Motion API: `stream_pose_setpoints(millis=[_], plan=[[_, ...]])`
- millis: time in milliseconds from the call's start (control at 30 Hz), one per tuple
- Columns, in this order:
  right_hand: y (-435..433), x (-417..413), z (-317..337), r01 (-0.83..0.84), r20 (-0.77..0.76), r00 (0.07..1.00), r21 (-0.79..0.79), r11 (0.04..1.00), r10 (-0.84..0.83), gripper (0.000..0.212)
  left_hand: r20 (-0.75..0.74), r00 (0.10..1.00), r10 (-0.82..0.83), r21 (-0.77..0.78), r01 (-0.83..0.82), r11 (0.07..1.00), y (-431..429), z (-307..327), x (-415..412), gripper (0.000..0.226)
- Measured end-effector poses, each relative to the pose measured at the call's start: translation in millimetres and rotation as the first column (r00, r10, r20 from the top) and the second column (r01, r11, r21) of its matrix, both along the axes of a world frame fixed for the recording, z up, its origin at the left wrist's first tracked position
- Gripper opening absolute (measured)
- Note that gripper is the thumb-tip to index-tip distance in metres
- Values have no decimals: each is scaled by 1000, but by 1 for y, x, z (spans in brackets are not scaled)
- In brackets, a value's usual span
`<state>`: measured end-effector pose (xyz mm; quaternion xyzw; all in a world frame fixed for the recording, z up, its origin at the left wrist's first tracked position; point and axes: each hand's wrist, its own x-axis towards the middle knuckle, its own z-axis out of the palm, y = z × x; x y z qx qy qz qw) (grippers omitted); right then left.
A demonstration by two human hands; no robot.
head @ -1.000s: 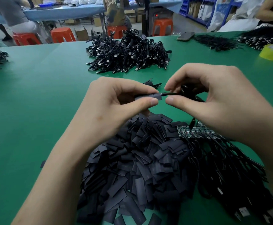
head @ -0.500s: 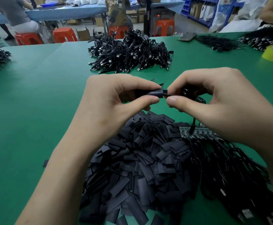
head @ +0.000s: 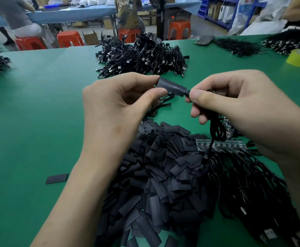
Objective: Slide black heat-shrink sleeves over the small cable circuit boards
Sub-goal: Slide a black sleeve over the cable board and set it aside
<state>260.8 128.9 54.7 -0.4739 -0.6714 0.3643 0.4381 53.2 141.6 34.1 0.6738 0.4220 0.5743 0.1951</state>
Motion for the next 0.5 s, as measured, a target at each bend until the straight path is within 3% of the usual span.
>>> stream_pose_setpoints(millis=[267,500], plan=[[-2,-4,1,27,-99,995,-54,998,-32,17,37,999,-6,-41,7,999,-1,-6,11,24],[-4,-7,2,14,-117,993,-58,998,-21,19,255,958,-134,-149,176,973,1,-12,13,17]])
